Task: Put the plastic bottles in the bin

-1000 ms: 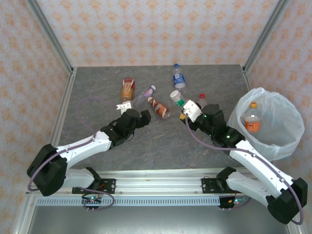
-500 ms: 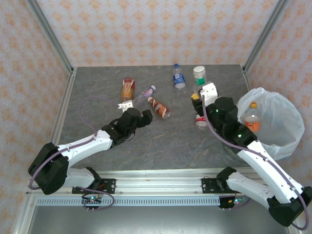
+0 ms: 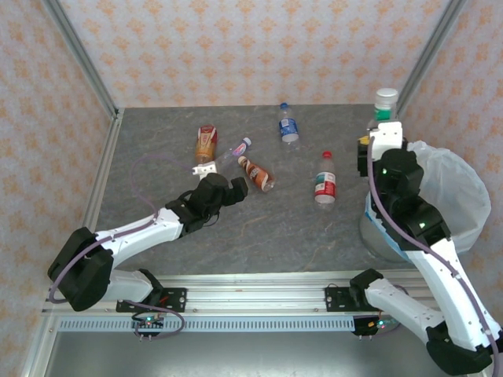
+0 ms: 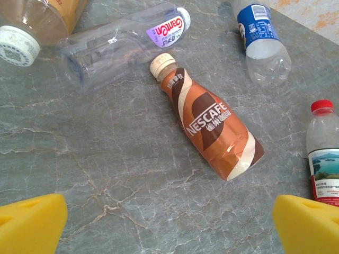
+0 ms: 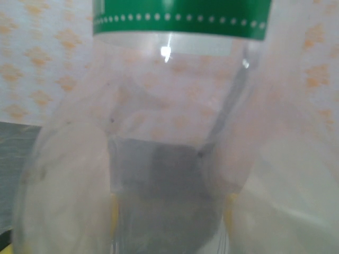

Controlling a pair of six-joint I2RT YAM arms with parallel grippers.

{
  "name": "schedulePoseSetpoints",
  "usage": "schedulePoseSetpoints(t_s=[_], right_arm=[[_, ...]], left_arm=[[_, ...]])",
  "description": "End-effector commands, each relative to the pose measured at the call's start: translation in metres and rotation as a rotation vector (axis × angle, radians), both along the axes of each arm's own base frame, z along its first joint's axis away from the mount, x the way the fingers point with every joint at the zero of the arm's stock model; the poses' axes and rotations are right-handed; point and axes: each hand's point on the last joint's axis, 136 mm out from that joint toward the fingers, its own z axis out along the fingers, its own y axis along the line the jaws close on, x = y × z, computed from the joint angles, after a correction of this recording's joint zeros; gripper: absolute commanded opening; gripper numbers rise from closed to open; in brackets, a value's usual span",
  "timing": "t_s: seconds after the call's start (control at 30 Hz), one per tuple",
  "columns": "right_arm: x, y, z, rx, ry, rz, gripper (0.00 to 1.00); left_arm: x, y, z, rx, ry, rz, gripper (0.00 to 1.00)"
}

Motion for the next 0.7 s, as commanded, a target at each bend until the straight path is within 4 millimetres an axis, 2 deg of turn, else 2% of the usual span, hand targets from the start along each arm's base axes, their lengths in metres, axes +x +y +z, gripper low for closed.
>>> schedulePoseSetpoints(t_s=[0.0,0.07,0.17,0.43,0.67], right_arm=[[-0.016,-0.040,0.000,-0.024,0.029,-0.151,0.44],[-0.021,-0.063,-0.004,-0.030,0.048,-0.246,0.44],[-0.026,-0.087,-0.010,-0.037,0.050,-0.345,0.43],[-0.032,-0.138,-0.036,0.015,-0.029,-0.575,0.43],[-0.053,-0.177,-0.066,0.038,0.004,-0.773,0.45]], left_arm=[[0.009,-0.003,0.013,-0.010,-0.034,-0.002,1.00],[0.009,-0.003,0.013,-0.008,-0.034,0.000,1.00],[0.010,-0.005,0.013,-0.014,-0.034,-0.006,1.00],[0.016,-0.017,0.026,-0.012,-0.046,-0.062,1.00],[0.017,-0.020,0.026,-0.015,-0.037,-0.072,1.00]])
